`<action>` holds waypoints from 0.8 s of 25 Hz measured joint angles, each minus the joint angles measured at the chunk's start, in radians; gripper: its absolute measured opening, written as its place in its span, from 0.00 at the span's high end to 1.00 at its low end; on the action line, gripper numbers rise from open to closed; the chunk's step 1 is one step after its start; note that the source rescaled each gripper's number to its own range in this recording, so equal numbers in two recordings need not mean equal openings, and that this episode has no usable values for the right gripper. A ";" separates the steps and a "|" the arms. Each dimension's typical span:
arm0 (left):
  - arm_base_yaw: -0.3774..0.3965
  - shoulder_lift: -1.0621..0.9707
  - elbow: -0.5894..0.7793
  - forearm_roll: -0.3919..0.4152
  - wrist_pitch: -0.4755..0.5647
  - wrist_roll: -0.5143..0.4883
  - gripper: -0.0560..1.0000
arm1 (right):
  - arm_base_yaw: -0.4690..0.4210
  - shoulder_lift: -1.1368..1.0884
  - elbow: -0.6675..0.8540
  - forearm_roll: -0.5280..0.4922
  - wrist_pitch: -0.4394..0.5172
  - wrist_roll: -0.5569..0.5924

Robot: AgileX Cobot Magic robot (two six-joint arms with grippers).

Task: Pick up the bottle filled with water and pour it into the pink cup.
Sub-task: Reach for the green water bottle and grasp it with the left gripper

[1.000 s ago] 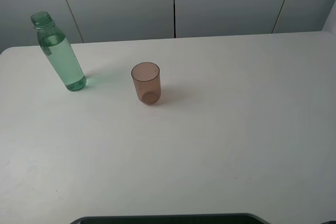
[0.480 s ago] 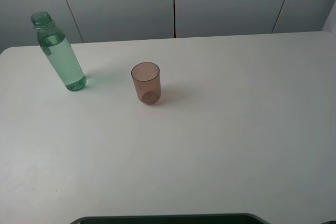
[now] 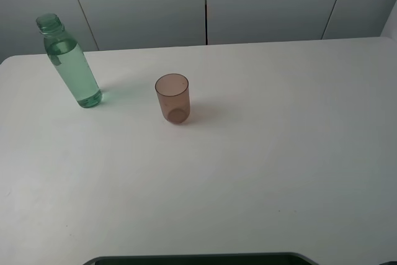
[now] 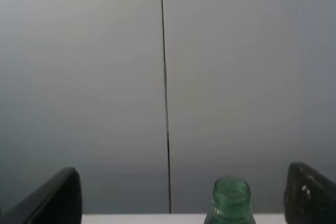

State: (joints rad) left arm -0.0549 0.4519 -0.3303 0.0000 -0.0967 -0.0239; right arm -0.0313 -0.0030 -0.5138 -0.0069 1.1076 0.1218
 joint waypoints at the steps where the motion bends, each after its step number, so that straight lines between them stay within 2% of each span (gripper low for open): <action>1: 0.000 0.013 0.039 0.000 -0.083 -0.013 0.06 | 0.000 0.000 0.000 0.000 0.000 0.000; 4: 0.000 0.058 0.136 0.005 -0.285 -0.028 0.06 | 0.000 0.000 0.000 0.000 0.000 0.000; 7: 0.000 0.130 0.220 0.007 -0.429 -0.043 0.06 | 0.000 0.000 0.000 0.000 0.000 0.000; 11: 0.000 0.261 0.294 0.012 -0.561 -0.052 0.06 | 0.000 0.000 0.000 0.000 0.000 0.000; 20: 0.000 0.636 0.308 0.016 -0.826 -0.052 0.06 | 0.000 0.000 0.000 0.000 0.000 0.000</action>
State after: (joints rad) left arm -0.0549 1.0874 -0.0220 0.0162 -0.9227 -0.0754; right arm -0.0313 -0.0030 -0.5138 -0.0069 1.1076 0.1218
